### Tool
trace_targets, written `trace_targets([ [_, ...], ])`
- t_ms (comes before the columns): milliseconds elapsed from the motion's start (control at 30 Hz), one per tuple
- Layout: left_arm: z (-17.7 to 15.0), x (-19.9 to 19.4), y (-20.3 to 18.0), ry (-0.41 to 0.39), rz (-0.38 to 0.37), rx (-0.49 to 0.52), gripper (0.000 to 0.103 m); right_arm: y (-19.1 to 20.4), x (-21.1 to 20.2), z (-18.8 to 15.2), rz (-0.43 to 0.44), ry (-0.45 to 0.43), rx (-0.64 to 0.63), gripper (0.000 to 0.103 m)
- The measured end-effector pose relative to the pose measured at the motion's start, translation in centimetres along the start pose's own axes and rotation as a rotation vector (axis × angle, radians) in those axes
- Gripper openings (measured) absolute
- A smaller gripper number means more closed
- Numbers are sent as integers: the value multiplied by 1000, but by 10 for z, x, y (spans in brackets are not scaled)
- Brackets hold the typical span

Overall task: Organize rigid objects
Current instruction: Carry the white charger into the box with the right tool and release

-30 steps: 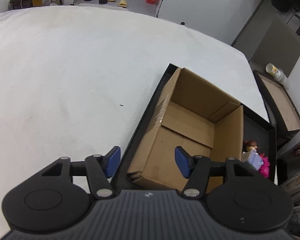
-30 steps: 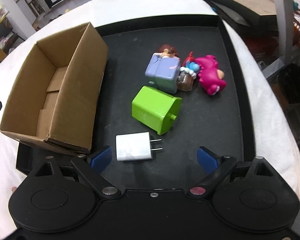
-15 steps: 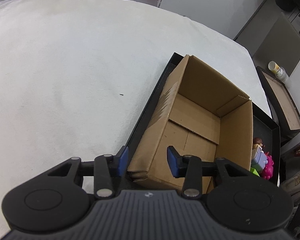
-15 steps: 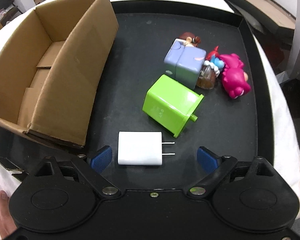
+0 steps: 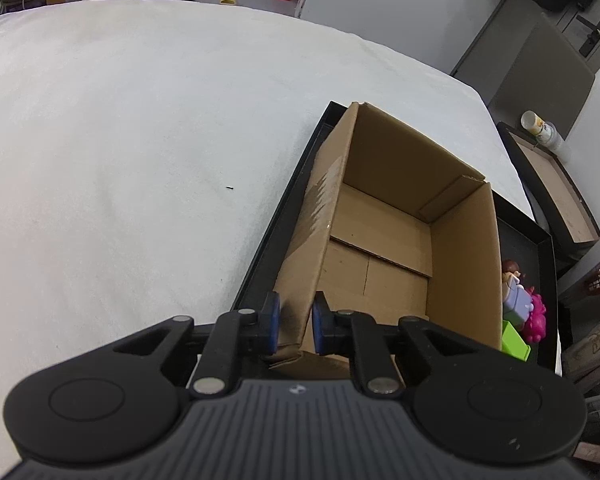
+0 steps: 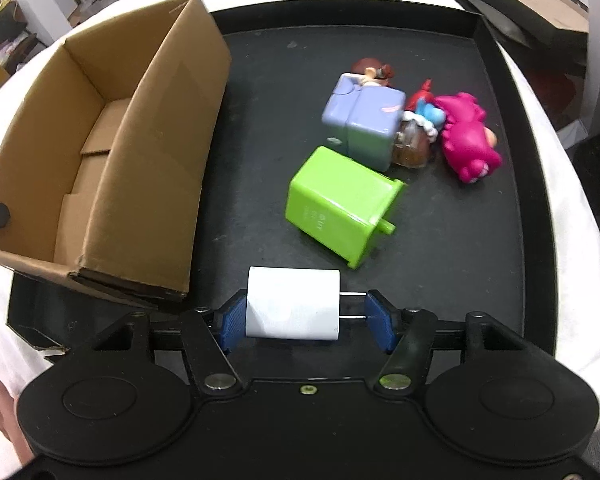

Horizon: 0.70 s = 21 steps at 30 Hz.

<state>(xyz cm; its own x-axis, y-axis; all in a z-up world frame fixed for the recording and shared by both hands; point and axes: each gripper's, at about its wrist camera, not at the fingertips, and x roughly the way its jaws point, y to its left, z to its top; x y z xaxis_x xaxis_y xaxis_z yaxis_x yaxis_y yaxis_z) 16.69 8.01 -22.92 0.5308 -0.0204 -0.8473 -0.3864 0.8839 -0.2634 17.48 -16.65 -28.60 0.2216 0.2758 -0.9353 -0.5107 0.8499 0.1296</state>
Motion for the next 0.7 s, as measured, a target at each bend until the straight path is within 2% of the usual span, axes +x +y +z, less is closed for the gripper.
trace_targets([
  [300, -12, -5, 3, 0, -50, 5, 15, -13, -34, 4, 18, -54, 16, 60],
  [700, -20, -14, 12, 5, -93, 52, 15, 1, -59, 25, 39, -155, 7, 61],
])
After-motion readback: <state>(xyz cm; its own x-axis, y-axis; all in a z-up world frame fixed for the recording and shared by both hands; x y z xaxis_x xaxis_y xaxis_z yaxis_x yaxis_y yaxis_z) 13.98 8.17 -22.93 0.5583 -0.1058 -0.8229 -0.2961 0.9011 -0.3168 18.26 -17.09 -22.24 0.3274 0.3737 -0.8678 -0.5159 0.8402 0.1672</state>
